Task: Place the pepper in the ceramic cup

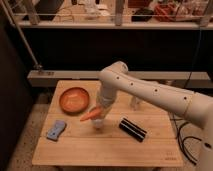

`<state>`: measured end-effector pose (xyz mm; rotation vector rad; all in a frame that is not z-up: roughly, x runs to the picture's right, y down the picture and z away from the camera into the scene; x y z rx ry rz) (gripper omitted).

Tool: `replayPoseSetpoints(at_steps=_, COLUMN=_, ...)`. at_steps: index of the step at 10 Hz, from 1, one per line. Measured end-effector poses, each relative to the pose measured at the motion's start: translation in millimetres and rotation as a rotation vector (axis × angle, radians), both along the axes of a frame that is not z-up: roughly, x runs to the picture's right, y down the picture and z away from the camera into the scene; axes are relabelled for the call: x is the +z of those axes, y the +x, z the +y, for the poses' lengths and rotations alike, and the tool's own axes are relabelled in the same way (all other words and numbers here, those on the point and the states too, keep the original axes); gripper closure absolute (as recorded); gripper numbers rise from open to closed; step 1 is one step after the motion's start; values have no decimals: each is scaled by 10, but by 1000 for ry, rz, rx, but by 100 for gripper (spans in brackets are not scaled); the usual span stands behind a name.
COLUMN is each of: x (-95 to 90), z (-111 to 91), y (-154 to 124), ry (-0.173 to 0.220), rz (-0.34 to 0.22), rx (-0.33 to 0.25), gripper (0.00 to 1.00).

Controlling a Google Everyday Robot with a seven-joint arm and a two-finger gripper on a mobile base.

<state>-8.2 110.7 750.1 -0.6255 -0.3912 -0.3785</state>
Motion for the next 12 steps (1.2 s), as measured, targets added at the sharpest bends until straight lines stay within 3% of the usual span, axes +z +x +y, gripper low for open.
replayPoseSetpoints(at_steps=2, x=6, z=-9, y=10, ry=0, rz=1, rx=4, gripper=50)
replayPoseSetpoints(at_steps=11, x=31, z=-42, y=11, ry=-10, rz=11, rx=7, gripper=50)
replayPoseSetpoints(at_steps=12, x=34, z=-48, y=19, ry=-11, rz=13, rx=8, gripper=45)
